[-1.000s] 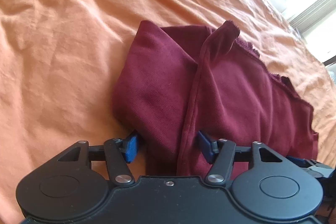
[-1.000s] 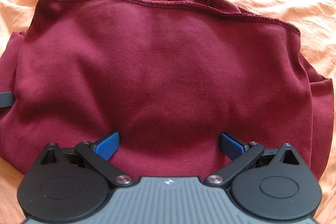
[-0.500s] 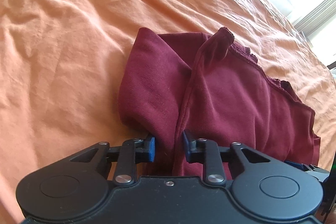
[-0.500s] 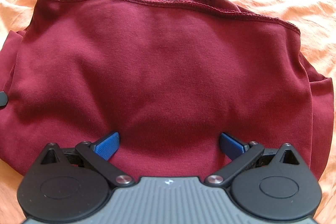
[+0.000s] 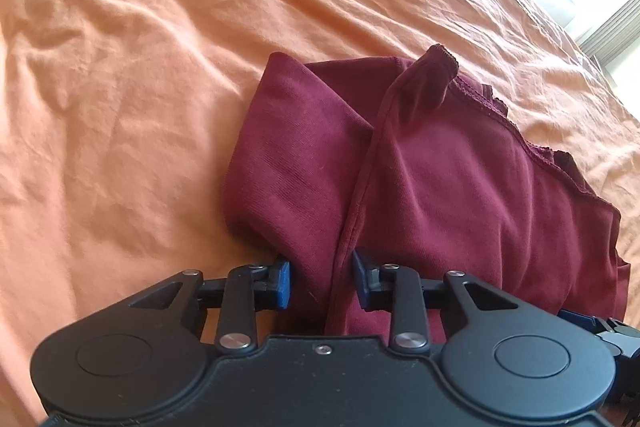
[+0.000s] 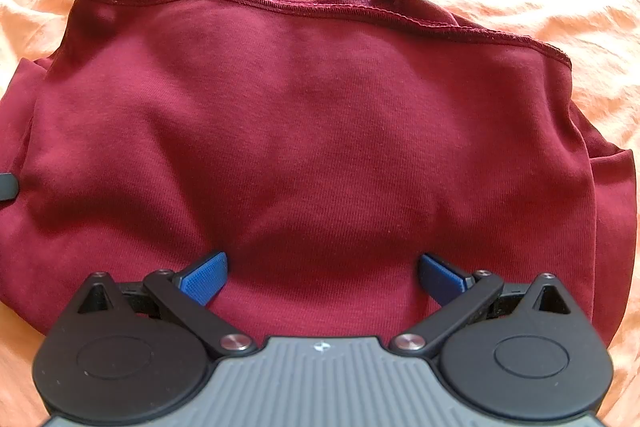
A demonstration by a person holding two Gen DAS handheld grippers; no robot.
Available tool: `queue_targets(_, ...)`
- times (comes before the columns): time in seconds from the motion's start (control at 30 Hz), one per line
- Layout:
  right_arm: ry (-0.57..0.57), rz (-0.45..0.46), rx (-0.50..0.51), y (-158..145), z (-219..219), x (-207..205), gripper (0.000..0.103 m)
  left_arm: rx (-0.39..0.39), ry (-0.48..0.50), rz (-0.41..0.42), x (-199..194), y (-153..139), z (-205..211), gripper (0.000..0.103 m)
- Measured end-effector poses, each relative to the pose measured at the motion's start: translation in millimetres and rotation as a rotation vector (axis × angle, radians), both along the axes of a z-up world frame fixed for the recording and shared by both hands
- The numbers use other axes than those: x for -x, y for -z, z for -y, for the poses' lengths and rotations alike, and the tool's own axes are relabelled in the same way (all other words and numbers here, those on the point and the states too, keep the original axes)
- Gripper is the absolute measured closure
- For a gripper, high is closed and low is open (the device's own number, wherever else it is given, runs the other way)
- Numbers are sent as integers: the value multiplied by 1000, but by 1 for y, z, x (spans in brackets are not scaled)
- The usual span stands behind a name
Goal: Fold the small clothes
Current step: 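Lift the edge with the left tool and fold it across the sweater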
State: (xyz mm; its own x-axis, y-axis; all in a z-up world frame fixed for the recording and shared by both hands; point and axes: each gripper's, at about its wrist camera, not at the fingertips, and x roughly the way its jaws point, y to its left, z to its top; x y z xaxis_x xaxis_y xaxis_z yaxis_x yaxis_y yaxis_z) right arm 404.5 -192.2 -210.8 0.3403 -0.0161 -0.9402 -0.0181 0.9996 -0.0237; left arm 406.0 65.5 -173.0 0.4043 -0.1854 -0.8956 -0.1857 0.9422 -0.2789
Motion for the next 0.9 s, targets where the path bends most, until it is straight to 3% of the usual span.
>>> queue_targets(0.2, 0, -24, -2, -1, 1, -1, 0, -40, -11, 43, 6, -13, 11, 84)
queue_targets(0.57, 4, -51, -14, -5, 3, -12, 0, -114, -7, 122, 21, -54, 39, 86)
queue_targets(0.9, -23, -102, -39, -9, 10, -23, 0, -191, -14, 131, 21, -68, 66, 86)
